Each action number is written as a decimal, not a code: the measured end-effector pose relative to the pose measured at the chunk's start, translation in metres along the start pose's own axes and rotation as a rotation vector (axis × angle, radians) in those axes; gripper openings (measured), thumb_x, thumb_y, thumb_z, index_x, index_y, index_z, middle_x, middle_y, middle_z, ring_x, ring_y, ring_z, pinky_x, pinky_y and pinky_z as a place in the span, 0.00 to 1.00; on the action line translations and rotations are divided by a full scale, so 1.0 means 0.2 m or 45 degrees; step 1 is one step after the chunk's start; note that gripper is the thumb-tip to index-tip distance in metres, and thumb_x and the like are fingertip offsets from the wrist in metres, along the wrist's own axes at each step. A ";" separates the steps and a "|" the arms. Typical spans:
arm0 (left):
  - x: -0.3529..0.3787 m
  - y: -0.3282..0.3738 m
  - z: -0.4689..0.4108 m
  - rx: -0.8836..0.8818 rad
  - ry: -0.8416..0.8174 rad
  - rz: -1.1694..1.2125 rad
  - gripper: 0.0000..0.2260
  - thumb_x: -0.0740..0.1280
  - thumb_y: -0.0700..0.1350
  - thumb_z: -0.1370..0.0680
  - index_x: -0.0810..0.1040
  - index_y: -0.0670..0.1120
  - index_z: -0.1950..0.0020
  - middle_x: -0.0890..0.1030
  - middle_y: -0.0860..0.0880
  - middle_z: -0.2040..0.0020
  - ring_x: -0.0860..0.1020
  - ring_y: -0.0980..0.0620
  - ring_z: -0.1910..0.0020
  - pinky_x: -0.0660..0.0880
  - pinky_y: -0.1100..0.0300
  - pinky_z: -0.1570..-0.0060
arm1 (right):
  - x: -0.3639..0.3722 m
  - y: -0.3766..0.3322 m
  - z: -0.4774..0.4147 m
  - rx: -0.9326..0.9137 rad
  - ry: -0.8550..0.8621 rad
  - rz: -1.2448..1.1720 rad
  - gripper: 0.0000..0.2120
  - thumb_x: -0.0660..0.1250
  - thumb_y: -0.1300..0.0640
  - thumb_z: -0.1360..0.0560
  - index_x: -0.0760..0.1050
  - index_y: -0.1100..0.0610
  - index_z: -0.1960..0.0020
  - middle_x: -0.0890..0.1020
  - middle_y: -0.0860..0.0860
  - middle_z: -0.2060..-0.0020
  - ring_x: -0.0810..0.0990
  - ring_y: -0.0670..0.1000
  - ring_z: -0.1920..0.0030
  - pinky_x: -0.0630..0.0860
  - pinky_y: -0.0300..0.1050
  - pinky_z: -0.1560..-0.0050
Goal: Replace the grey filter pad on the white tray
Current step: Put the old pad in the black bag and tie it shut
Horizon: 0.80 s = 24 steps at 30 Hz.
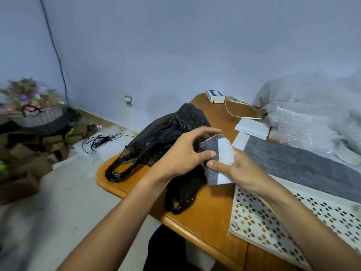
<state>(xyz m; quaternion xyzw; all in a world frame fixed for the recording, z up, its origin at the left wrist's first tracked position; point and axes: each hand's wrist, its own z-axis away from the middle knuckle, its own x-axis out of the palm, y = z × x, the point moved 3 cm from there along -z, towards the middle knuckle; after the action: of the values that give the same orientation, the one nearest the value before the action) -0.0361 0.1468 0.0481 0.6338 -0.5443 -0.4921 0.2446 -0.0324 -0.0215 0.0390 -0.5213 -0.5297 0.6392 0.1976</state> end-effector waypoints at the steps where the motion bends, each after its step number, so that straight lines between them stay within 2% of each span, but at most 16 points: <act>1: -0.03 -0.02 0.00 -0.027 -0.012 -0.020 0.24 0.76 0.41 0.26 0.77 0.55 0.32 0.81 0.49 0.45 0.81 0.49 0.47 0.79 0.50 0.43 | 0.00 0.00 -0.02 -0.028 -0.004 0.088 0.10 0.72 0.54 0.22 0.79 0.48 0.41 0.86 0.49 0.49 0.84 0.48 0.48 0.80 0.49 0.45; 4: -0.15 -0.11 0.02 -0.183 -0.013 -0.171 0.26 0.76 0.51 0.26 0.73 0.56 0.30 0.79 0.52 0.43 0.81 0.52 0.48 0.79 0.49 0.42 | -0.02 0.03 -0.06 -0.076 0.004 0.382 0.07 0.71 0.50 0.22 0.78 0.45 0.45 0.84 0.47 0.54 0.82 0.50 0.53 0.78 0.56 0.49; 6: -0.27 -0.19 0.04 -0.275 0.170 -0.517 0.24 0.70 0.59 0.23 0.72 0.54 0.29 0.79 0.53 0.42 0.80 0.55 0.47 0.78 0.49 0.42 | -0.03 0.06 -0.10 -0.069 0.023 0.461 0.08 0.70 0.47 0.22 0.79 0.47 0.45 0.85 0.50 0.53 0.82 0.53 0.53 0.78 0.60 0.48; 8: -0.37 -0.28 0.08 -0.377 0.321 -0.934 0.25 0.67 0.61 0.22 0.71 0.51 0.29 0.77 0.49 0.38 0.77 0.50 0.41 0.76 0.48 0.39 | -0.02 0.08 -0.15 -0.062 0.054 0.474 0.11 0.70 0.45 0.23 0.79 0.51 0.46 0.85 0.54 0.55 0.82 0.57 0.54 0.77 0.59 0.51; 11: -0.45 -0.45 0.13 -0.569 0.176 -1.290 0.29 0.69 0.60 0.25 0.70 0.47 0.28 0.72 0.43 0.34 0.71 0.42 0.34 0.72 0.47 0.36 | 0.02 0.07 -0.20 -0.085 0.091 0.503 0.08 0.70 0.49 0.22 0.79 0.54 0.50 0.83 0.56 0.60 0.80 0.59 0.58 0.73 0.53 0.59; 14: -0.49 -0.53 0.15 -0.608 0.050 -1.399 0.19 0.69 0.51 0.23 0.75 0.44 0.36 0.75 0.43 0.41 0.75 0.42 0.42 0.76 0.47 0.46 | 0.08 0.06 -0.20 -0.117 0.094 0.555 0.04 0.70 0.50 0.21 0.76 0.45 0.48 0.82 0.44 0.59 0.79 0.49 0.57 0.76 0.53 0.55; 17: -0.53 -0.52 0.15 -0.561 0.101 -1.459 0.09 0.67 0.47 0.23 0.80 0.43 0.48 0.79 0.43 0.50 0.79 0.41 0.50 0.78 0.47 0.54 | 0.10 0.06 -0.17 -0.087 0.079 0.656 0.08 0.68 0.46 0.21 0.73 0.41 0.43 0.83 0.47 0.54 0.80 0.52 0.54 0.79 0.55 0.52; 20: -0.56 -0.45 0.11 -0.514 0.267 -1.295 0.10 0.66 0.49 0.22 0.80 0.43 0.55 0.82 0.43 0.57 0.80 0.39 0.55 0.75 0.52 0.59 | 0.08 0.04 -0.13 -0.034 0.115 0.700 0.14 0.64 0.46 0.22 0.70 0.45 0.37 0.82 0.51 0.54 0.80 0.54 0.55 0.79 0.58 0.54; 24: -0.57 -0.27 0.01 -0.482 0.317 -1.117 0.18 0.66 0.53 0.22 0.75 0.46 0.69 0.77 0.44 0.69 0.77 0.41 0.63 0.66 0.55 0.67 | 0.10 -0.06 -0.10 -0.056 0.113 0.685 0.11 0.65 0.47 0.25 0.66 0.48 0.46 0.78 0.51 0.59 0.79 0.53 0.60 0.75 0.53 0.63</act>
<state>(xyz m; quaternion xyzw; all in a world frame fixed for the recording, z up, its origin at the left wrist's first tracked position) -0.0045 0.2698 0.0423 0.8017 -0.0938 -0.5595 0.1882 -0.0252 0.0081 0.0435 -0.6749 -0.3767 0.6337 0.0322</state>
